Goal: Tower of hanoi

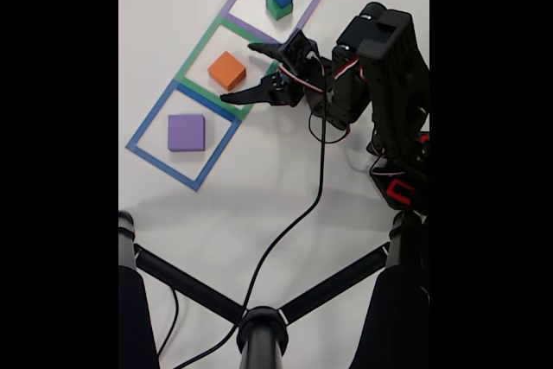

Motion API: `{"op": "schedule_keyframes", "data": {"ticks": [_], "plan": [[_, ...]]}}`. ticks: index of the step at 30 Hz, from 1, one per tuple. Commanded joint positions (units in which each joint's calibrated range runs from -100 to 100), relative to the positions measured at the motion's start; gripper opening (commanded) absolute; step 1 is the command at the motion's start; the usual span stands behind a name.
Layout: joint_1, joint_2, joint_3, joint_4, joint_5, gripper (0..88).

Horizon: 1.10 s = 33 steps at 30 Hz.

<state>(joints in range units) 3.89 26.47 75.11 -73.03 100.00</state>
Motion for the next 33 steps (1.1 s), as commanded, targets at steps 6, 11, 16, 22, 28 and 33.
{"op": "schedule_keyframes", "data": {"ticks": [6,11,16,22,28,33], "plan": [[-1.0,1.9,-3.6,-2.0,0.0,41.6],[-1.5,3.2,-5.7,-2.0,0.0,41.3],[-2.4,4.0,-6.8,-2.0,0.0,40.9],[-2.8,4.5,-6.8,-2.4,0.0,39.3],[-3.1,4.7,-6.8,-2.4,0.0,36.5],[-3.4,4.8,-6.9,-2.4,0.0,32.5]]}}
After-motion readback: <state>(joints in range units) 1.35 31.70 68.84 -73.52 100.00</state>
